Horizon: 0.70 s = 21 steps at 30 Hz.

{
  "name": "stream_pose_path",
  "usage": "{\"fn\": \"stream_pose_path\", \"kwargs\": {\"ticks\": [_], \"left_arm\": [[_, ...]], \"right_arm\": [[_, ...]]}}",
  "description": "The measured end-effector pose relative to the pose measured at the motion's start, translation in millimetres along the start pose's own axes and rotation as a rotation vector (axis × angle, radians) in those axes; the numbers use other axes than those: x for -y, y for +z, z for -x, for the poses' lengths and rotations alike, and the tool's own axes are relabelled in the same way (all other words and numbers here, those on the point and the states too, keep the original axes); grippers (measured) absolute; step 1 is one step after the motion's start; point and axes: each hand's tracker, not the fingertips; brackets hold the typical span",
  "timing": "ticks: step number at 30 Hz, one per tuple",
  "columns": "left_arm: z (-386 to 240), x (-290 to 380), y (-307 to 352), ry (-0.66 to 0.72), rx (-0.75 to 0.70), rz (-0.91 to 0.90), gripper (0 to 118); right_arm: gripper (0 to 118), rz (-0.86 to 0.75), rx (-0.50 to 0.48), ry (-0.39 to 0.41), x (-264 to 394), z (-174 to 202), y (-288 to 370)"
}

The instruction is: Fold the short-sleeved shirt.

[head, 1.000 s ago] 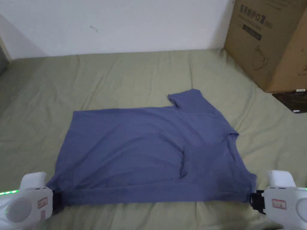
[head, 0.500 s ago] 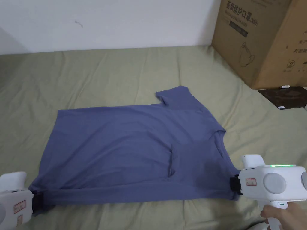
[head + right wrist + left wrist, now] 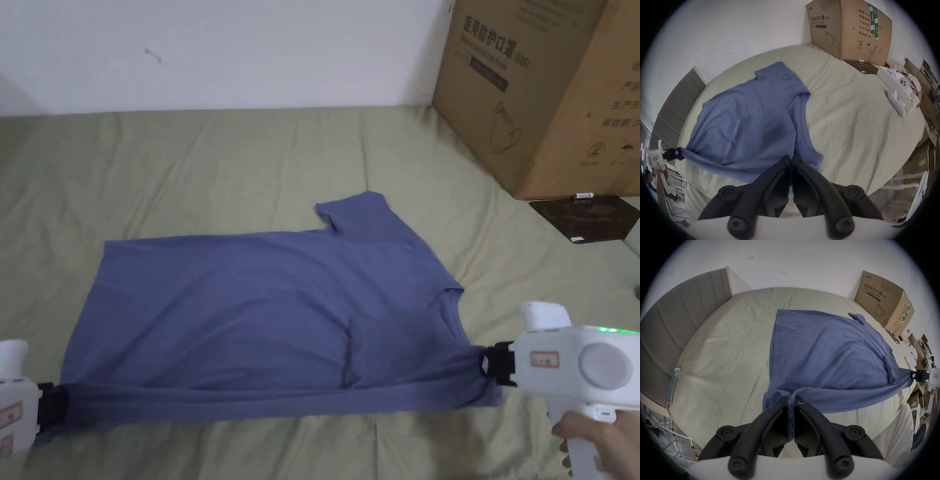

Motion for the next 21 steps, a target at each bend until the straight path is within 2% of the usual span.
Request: {"fn": "stream_pose_path", "kwargs": {"ticks": [4,9,10,11,12,13,14,15,19,20,21], "left_arm": [[4.7,-42.7,-23.6,0.016,-0.008,0.013,5],[3.5,-82.1,-76.6,-0.021,-0.047,0.091,6],[1.9,-85.5,-86.0,-0.029,-0.056,0.111,7],[1.1,-88.0,-92.3,-0.028,-0.064,0.117,13],[1.7,-88.8,-96.5,-0.023,-0.063,0.119,34],[2.7,-89.8,-98.9,-0.019,-0.070,0.127,57],[4.1,-89.0,-100.5,-0.016,-0.079,0.133,86],[8.1,-87.7,-99.3,-0.015,-0.080,0.141,108],[20.1,-76.3,-70.6,0.023,-0.033,0.099,106],[21.9,-73.2,-63.3,0.031,-0.024,0.092,102],[24.1,-67.9,-53.1,0.044,-0.005,0.067,87]], "right_arm": [[1,-0.017,0.010,-0.033,-47.5,5.3,-15.5],[1,0.043,0.057,-0.031,-93.6,20.3,-70.6],[1,0.051,0.065,-0.025,-98.3,22.9,-82.2],[2,0.055,0.079,-0.031,-100.9,26.2,-91.5],[15,0.054,0.081,-0.031,-102.4,28.8,-100.0],[39,0.056,0.084,-0.024,-102.9,30.8,-105.5],[66,0.072,0.108,0.002,-103.1,34.3,-109.3],[81,0.100,0.138,0.037,-102.5,36.5,-111.8],[79,0.069,0.089,0.072,-90.9,39.7,-87.8],[77,0.059,0.086,0.082,-87.3,41.0,-78.9],[74,0.029,0.076,0.093,-80.4,42.4,-66.9]]}}
